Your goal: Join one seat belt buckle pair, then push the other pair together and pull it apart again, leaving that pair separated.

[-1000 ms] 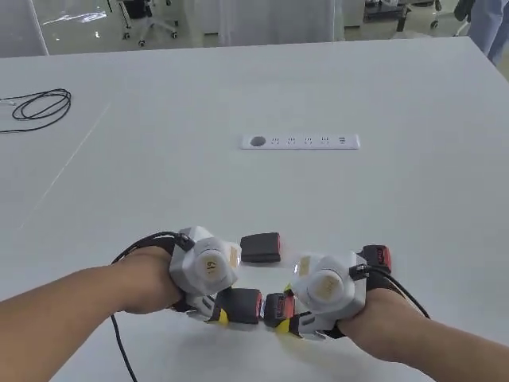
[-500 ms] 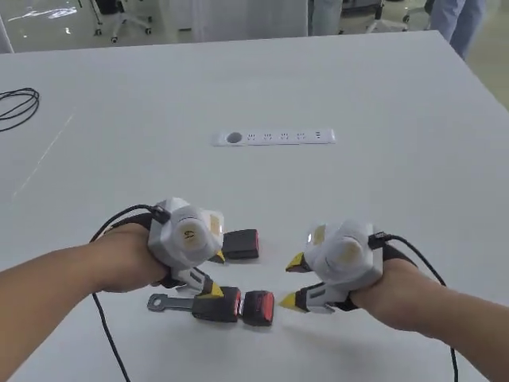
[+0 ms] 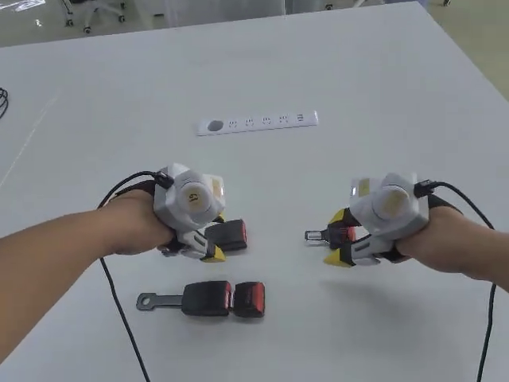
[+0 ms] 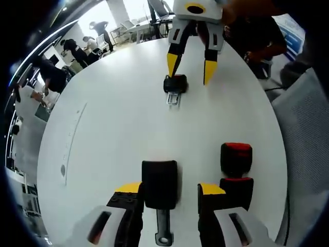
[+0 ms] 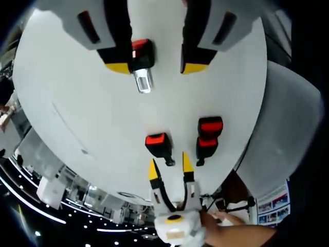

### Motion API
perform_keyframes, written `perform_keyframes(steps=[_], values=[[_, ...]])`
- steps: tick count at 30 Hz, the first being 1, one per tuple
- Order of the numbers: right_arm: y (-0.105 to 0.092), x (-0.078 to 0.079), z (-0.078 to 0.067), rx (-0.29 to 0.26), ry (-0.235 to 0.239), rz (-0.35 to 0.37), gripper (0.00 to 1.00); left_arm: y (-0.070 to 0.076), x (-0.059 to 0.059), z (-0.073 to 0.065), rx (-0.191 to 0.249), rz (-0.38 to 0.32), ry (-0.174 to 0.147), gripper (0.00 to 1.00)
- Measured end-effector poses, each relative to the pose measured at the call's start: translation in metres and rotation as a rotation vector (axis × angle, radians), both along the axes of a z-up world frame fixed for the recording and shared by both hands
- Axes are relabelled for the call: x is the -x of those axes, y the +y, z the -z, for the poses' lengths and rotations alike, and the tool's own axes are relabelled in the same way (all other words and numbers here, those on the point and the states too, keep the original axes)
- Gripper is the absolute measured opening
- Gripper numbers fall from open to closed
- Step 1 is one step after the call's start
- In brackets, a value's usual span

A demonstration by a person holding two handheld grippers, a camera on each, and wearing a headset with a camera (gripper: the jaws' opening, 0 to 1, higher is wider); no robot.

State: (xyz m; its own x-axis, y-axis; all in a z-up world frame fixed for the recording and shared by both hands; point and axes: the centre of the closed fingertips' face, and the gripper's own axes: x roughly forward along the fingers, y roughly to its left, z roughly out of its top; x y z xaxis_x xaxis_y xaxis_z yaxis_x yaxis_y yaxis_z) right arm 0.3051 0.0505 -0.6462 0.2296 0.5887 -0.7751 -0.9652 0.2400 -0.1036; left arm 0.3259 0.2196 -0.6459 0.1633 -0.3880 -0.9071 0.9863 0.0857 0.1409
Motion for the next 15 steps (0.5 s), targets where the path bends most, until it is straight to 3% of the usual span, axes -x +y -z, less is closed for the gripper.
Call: perform_keyframes(steps=[4,9,15], values=[[-0.007,-0.009,0.003,0.005,-0.002,0.016,0.38,0.002,-0.009,0.008,-0.012,-0.007,-0.007,0.43],[-0.004,-0.013,0.010,0.023,0.003,0.001,0.38,0.006,-0.012,0.016,-0.028,0.005,0.017,0.44],[-0.014,-0.019,0.026,0.053,0.036,-0.022,0.38,0.012,-0.014,0.028,-0.040,0.006,0.055,0.41]])
